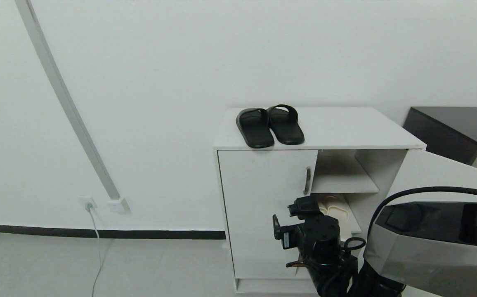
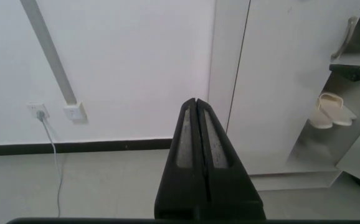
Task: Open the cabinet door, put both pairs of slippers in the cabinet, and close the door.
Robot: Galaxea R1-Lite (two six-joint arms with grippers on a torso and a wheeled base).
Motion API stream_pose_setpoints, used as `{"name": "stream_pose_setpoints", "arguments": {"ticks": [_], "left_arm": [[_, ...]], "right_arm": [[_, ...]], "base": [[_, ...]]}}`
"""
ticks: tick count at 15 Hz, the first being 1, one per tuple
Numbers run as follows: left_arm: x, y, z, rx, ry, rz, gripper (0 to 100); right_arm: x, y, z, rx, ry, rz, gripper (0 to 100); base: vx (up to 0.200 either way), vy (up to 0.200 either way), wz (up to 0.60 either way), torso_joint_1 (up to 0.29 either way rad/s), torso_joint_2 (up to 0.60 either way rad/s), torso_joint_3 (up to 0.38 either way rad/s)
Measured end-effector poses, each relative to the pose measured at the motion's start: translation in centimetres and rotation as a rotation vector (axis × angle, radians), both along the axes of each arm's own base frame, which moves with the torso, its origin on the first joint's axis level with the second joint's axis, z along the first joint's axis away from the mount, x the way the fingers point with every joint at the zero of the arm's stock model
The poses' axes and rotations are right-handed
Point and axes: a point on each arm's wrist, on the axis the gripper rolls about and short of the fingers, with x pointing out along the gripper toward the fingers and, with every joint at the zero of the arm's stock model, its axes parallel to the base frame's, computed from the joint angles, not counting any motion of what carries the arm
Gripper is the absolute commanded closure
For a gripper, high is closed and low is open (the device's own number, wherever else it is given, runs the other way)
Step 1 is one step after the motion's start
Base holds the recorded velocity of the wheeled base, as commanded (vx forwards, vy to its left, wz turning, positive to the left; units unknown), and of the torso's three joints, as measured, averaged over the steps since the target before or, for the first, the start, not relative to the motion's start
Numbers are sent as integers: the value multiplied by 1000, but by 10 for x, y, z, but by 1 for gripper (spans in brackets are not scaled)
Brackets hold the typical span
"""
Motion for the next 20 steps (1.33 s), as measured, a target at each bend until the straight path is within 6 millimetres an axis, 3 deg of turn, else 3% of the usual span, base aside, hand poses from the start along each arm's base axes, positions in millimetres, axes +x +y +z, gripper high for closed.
{"name": "stream_pose_setpoints", "arguments": {"ticks": [13,20], "left_arm": [[0,0,0,0,0,0,100],[0,0,0,0,0,0,100]], "right_arm": [[-1,-1,-1,-8,1,1,0],[5,-2,8,-52,-117,88,0]], "base": [[0,0,0,232,-532,-301],[0,0,0,72,-155,-86]]}}
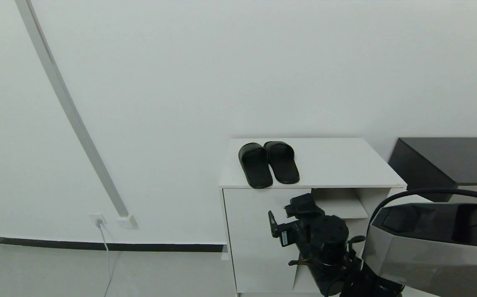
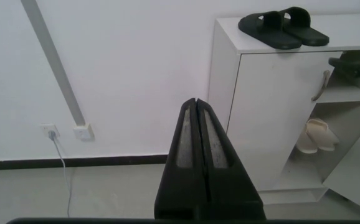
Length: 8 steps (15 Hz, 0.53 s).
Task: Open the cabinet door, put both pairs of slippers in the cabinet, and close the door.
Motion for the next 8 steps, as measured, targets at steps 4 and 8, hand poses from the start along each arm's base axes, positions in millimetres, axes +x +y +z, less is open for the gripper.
{"name": "stream_pose_setpoints", "arguments": {"ticks": [4,8], "left_arm": [[0,0,0,4,0,0,100],[0,0,0,6,0,0,100]], "right_arm": [[24,8,16,-51,78,-2,0],[46,24,80,32,214,-17,0]], "base": [[0,0,0,0,0,0],[0,0,0,0,0,0]]}}
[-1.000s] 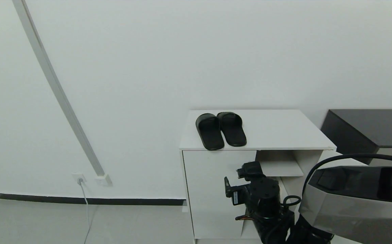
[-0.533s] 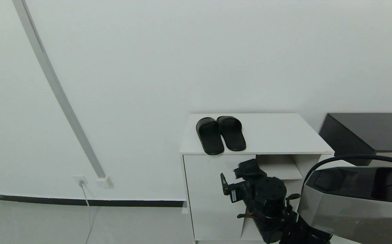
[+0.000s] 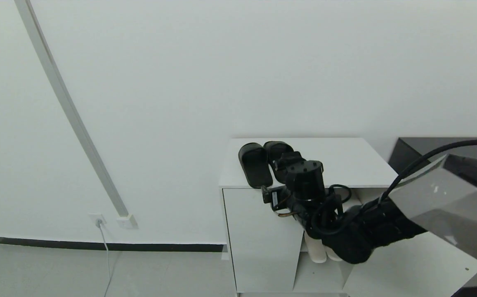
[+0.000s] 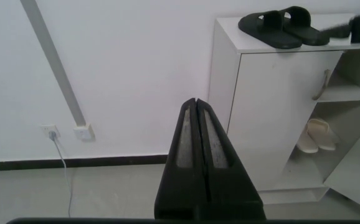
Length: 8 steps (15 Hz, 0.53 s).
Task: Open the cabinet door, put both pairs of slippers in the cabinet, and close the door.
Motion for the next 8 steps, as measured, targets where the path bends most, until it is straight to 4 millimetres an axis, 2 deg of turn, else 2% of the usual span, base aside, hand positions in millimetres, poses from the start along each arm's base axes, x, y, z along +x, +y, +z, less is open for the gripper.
{"name": "stream_pose_setpoints", "arguments": {"ticks": [2,4,8], "left_arm": [[0,0,0,-2,0,0,100],[0,0,0,-6,0,0,100],[0,0,0,-6,0,0,100]], "right_arm": [[5,5,30,44,4,-3,0],[7,6,45,74,-22,-4,0],[10,8,39,71,-17,-6,0]], "base": [[0,0,0,0,0,0],[200,0,0,7,0,0],[200,0,0,-4,1,2]]}}
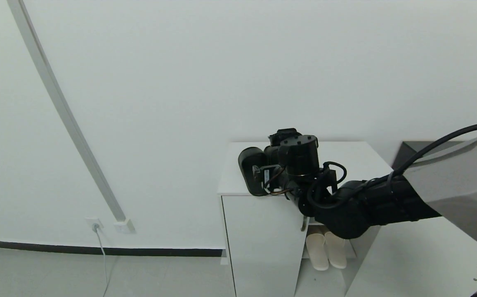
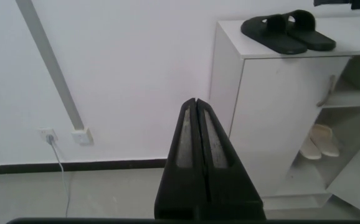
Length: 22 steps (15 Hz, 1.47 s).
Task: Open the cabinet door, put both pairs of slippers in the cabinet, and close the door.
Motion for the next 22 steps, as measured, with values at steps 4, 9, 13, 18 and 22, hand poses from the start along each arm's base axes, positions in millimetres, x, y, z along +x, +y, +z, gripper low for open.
{"name": "stream_pose_setpoints", "arguments": {"ticks": [4,9,13,18,22], "left_arm": [[0,0,0,0,0,0,100],[0,0,0,-3,0,3,100],[0,0,0,-4,0,4,100],[0,0,0,-6,0,4,100],[0,0,0,-6,0,4,100]], "right_arm": [[3,4,-16,-13,30,-4,0],[7,9,-43,6,47,-12,0],[21,15,-66,23,23,-19,0],[50,20,-80,21,-9,-44,0],[68,17,-84,-8,-39,-53,0]], "base": [[200,0,0,2,2,1],[80,0,0,0,0,3],[0,0,0,0,0,0],[0,0,0,0,0,0],[0,0,0,0,0,0]]}}
